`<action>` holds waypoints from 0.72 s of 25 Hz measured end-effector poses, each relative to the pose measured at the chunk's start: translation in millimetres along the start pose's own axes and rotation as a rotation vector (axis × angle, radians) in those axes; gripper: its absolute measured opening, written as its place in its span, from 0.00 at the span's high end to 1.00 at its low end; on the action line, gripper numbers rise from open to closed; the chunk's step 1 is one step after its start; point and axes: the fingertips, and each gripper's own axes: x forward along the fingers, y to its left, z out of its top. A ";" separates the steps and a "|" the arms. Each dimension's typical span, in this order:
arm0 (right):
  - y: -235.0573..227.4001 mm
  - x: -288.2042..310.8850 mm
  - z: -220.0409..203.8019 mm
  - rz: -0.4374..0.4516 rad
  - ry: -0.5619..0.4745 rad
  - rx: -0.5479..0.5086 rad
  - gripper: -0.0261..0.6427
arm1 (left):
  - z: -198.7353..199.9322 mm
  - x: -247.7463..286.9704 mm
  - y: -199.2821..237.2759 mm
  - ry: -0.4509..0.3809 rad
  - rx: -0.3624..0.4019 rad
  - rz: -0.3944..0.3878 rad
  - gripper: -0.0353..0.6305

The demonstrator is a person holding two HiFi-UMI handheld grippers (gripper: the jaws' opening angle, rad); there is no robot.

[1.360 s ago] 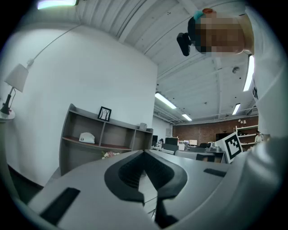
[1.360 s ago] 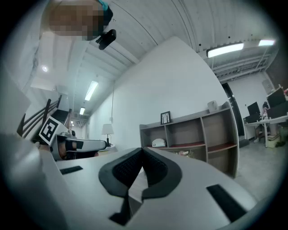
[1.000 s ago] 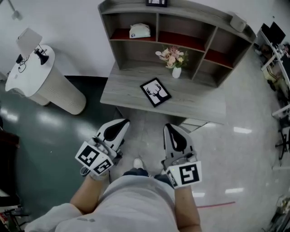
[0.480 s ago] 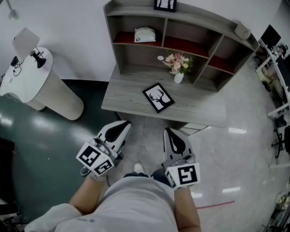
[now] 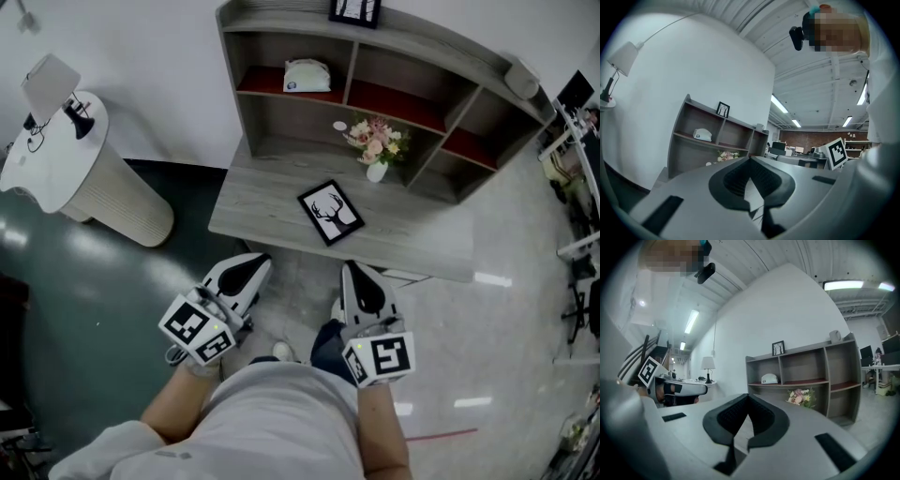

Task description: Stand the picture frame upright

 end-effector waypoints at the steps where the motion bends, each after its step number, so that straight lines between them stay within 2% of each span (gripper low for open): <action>1: -6.5 6.8 0.2 0.007 0.000 0.010 0.93 | -0.3 5.8 3.4 0.005 0.004 0.009 0.92; 4: -26.8 30.9 -0.4 0.032 0.008 0.021 0.93 | -2.7 26.4 18.6 0.032 0.020 0.045 0.92; 18: -128.4 132.3 4.2 0.169 0.043 0.048 0.93 | -8.8 131.1 86.1 0.085 -0.027 0.237 0.92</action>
